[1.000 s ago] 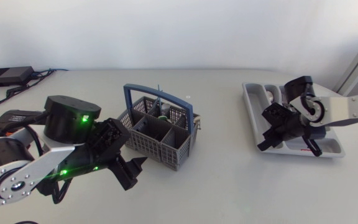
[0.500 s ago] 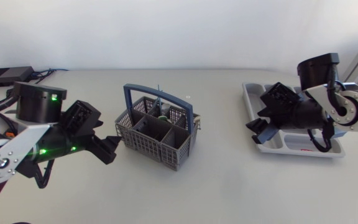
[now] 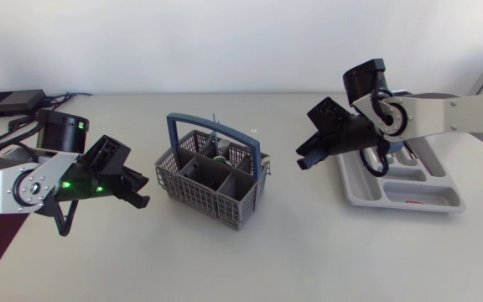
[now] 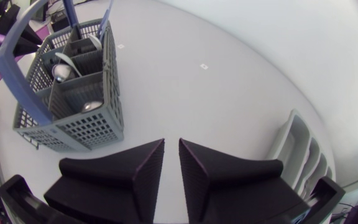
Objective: Unload the cutlery basket into the drawer organizer.
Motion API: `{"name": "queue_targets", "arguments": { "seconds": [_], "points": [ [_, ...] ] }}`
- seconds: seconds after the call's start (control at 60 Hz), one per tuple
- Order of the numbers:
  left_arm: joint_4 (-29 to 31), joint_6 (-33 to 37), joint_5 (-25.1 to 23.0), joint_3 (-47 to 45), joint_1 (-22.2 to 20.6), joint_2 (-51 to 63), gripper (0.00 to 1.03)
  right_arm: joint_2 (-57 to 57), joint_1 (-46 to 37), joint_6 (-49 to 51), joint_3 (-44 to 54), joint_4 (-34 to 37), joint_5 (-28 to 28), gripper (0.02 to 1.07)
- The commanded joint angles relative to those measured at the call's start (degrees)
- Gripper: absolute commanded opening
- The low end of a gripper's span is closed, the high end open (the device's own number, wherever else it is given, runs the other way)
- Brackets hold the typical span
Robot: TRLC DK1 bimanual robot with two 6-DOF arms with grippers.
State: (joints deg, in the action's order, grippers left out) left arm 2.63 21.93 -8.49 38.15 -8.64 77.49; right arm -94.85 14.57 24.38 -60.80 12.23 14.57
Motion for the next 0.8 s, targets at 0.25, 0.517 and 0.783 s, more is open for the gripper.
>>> {"name": "queue_targets", "arguments": {
  "seconds": [0.25, 0.517, 0.783],
  "points": [
    [-2.5, 0.7, -3.3, 7.6, 1.3, 11.9, 0.04, -12.1, 3.7, -4.2, -10.7, 2.7, 7.1, 0.13],
    [-3.5, -0.1, -5.3, 12.5, 1.0, 17.8, 0.04, -11.6, 6.1, -2.8, -10.0, 6.8, 11.6, 0.13],
    [-3.6, -1.5, -9.4, 17.7, -0.8, 22.9, 0.04, -4.2, 8.3, -1.6, -2.0, 8.2, 11.7, 0.13]
  ]
}}
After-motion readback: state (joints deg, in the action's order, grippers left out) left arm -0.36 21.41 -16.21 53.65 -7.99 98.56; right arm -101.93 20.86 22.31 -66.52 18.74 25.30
